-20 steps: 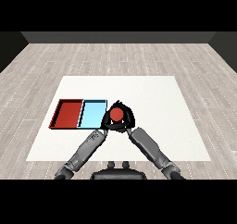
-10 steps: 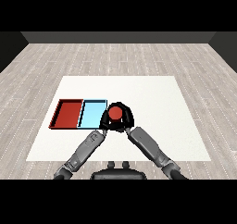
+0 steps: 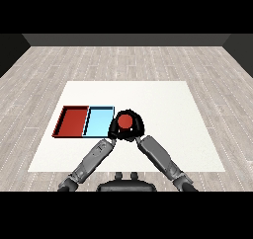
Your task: Pick the red can and put it in the red box
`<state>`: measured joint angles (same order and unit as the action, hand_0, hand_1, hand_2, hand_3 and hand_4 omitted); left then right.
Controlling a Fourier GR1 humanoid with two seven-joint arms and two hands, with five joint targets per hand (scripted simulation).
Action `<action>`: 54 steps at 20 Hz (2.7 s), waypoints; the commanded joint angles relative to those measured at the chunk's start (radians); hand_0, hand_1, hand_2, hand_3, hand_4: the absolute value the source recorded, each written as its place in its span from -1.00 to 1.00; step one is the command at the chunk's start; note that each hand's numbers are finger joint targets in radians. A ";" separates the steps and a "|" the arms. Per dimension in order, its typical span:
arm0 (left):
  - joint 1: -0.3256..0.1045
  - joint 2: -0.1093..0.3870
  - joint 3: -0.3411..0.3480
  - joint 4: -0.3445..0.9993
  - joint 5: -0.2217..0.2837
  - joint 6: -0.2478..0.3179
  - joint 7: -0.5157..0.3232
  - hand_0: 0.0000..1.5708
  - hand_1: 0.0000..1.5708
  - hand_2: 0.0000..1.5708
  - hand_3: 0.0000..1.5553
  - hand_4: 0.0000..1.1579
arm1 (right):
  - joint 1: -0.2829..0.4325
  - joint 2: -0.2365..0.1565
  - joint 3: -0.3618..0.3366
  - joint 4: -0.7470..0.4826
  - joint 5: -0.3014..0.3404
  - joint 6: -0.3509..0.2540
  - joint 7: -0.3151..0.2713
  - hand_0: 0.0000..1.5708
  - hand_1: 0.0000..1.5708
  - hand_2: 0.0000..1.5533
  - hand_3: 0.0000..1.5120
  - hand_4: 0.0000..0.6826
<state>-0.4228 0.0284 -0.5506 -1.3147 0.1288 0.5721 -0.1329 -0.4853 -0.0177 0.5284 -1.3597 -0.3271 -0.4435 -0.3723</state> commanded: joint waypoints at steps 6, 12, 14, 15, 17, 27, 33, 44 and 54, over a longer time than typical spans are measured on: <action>-0.028 -0.027 -0.009 0.030 0.051 0.007 -0.047 1.00 1.00 1.00 0.92 0.97 | 0.018 0.017 0.000 -0.041 -0.008 0.065 0.009 -1.00 -1.00 -1.00 -1.00 -1.00; -0.004 -0.027 -0.046 -0.036 -0.003 0.054 0.012 1.00 1.00 1.00 0.92 0.98 | -0.014 0.017 0.015 0.011 -0.006 0.050 -0.035 -1.00 -1.00 -1.00 -1.00 -1.00; 0.009 -0.027 -0.005 -0.030 -0.023 0.008 -0.013 1.00 1.00 1.00 0.91 0.98 | 0.018 0.017 -0.034 -0.074 0.065 0.062 0.047 -1.00 -1.00 -1.00 -1.00 -1.00; -0.031 -0.027 -0.069 0.055 0.069 0.073 -0.094 1.00 1.00 1.00 0.91 0.99 | 0.056 0.002 -0.014 -0.147 0.094 0.037 0.080 -1.00 -1.00 -1.00 -1.00 -1.00; -0.026 -0.028 -0.053 0.050 0.053 0.058 -0.067 1.00 1.00 1.00 0.91 0.99 | 0.043 0.013 -0.073 -0.070 0.105 0.081 0.045 -1.00 -1.00 -1.00 -1.00 -1.00; 0.027 -0.020 0.084 0.044 0.030 -0.056 -0.060 1.00 1.00 1.00 0.92 0.93 | 0.025 -0.078 -0.233 -0.389 0.101 0.062 0.194 -1.00 -1.00 -1.00 -1.00 -1.00; 0.064 0.087 0.128 -0.081 -0.008 -0.077 -0.005 1.00 1.00 1.00 0.88 0.95 | 0.216 -0.148 -0.280 -0.551 0.124 0.063 0.202 -1.00 -1.00 -1.00 -1.00 -1.00; 0.100 0.280 0.248 -0.220 -0.083 -0.102 0.118 1.00 1.00 0.98 0.85 0.93 | 0.399 -0.206 -0.445 -0.351 0.048 0.227 0.050 -1.00 -1.00 -1.00 -1.00 -1.00; -0.106 0.381 0.386 0.076 -0.187 -0.134 0.182 0.84 0.84 0.85 0.79 0.91 | 0.428 -0.165 -0.466 -0.167 0.051 0.278 -0.018 -1.00 -1.00 -1.00 -1.00 -1.00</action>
<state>-0.4270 0.3666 -0.2102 -1.3546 -0.0125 0.4469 0.0093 -0.0512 -0.2078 0.0612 -1.5986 -0.2845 -0.1693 -0.3688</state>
